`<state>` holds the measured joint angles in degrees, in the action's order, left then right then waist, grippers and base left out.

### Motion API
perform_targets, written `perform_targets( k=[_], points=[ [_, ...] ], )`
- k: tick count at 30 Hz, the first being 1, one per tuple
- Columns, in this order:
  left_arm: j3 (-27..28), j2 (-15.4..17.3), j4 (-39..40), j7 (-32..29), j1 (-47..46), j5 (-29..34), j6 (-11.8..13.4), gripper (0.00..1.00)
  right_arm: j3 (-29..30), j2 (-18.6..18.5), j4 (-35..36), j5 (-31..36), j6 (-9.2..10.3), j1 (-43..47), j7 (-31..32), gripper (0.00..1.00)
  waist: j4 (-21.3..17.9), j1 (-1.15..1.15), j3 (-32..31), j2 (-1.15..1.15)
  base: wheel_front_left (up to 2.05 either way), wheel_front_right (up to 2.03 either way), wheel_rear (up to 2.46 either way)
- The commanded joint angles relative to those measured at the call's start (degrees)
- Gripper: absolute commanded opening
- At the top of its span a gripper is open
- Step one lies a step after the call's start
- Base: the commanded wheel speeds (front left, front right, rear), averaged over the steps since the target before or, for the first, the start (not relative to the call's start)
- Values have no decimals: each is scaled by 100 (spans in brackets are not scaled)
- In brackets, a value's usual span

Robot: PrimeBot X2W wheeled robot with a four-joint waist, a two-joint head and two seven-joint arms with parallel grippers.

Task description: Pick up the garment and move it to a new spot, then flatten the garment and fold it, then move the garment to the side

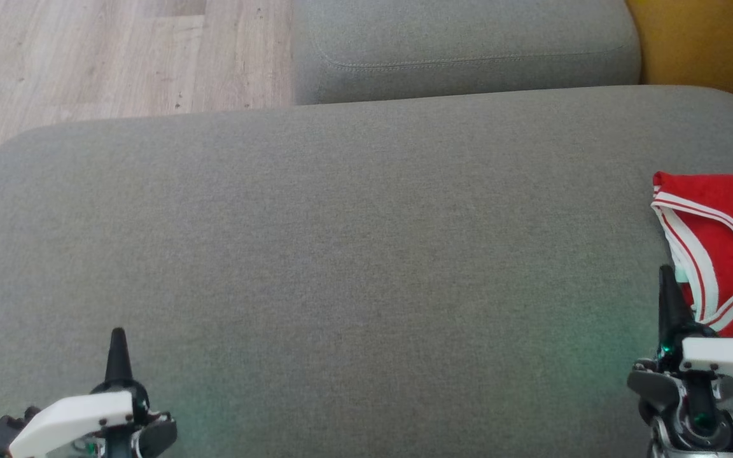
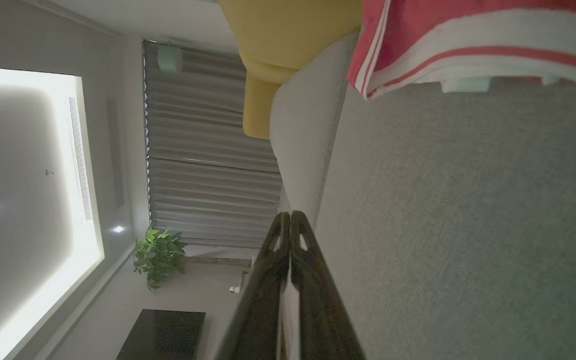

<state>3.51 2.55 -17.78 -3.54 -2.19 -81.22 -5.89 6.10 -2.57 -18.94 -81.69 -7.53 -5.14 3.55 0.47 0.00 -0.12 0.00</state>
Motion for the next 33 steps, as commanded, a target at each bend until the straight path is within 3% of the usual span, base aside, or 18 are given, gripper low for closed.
perform_targets(
  k=[1,15,33],
  points=[
    [187,30,236,-61,-333,-140,-57,0,-68,-29,253,-153,4,-142,63,0,-2,0,2,0,0,0,0],
    [302,32,371,-295,-401,-1094,-159,0,42,-31,491,-1047,4,-104,294,0,-47,0,30,0,0,0,0],
    [302,32,372,-295,-401,-1094,-159,0,42,-31,491,-1048,4,-104,293,0,-47,0,30,0,0,0,0]
  ],
)
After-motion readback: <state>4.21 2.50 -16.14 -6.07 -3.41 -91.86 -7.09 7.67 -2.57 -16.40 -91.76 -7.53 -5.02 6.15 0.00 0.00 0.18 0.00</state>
